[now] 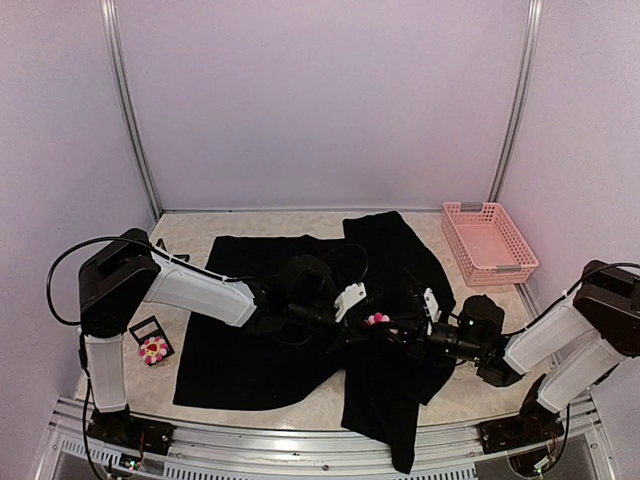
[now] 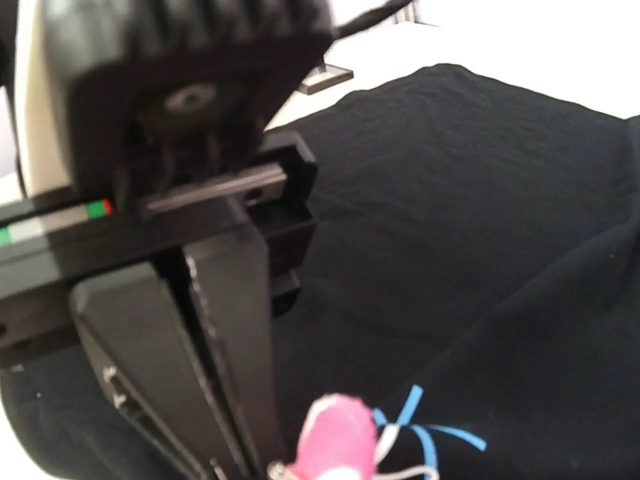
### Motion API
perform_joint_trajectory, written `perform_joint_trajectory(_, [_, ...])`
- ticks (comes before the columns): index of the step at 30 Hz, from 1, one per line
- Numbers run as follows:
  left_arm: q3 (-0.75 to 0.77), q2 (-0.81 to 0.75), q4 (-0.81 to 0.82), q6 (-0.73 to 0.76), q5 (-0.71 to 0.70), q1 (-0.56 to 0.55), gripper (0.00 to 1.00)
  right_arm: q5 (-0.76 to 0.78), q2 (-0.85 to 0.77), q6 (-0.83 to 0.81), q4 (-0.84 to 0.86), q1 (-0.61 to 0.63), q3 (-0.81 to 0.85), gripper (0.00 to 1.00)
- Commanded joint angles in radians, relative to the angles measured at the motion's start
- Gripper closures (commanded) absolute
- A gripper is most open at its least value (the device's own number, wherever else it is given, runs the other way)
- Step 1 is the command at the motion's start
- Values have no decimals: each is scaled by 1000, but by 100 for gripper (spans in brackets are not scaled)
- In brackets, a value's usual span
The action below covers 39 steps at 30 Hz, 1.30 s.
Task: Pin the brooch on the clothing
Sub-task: Cross the brooch on the flattened clothing.
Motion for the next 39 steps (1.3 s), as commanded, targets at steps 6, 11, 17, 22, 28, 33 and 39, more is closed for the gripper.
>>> perform_joint_trajectory(6, [28, 37, -2, -8, -25, -11, 100, -58, -13, 80, 147, 3, 63, 100])
perform_joint_trajectory(11, [44, 48, -8, -16, -60, -11, 100, -69, -31, 98, 141, 4, 69, 100])
perform_joint_trajectory(17, [83, 89, -40, -24, -104, -11, 100, -75, -47, 114, 147, 6, 71, 100])
perform_joint_trajectory(22, [77, 93, -39, -27, -117, -11, 100, -79, -46, 130, 155, 6, 65, 100])
perform_joint_trajectory(28, [14, 35, 15, -28, -82, -3, 90, -70, -76, 121, 104, 2, 49, 100])
perform_joint_trajectory(33, [-95, -87, 101, 17, -54, 12, 72, -64, -119, 78, -43, -10, 54, 100])
perform_joint_trajectory(39, [-115, -112, 65, 56, -57, 18, 71, -72, -75, 91, -87, -29, 50, 100])
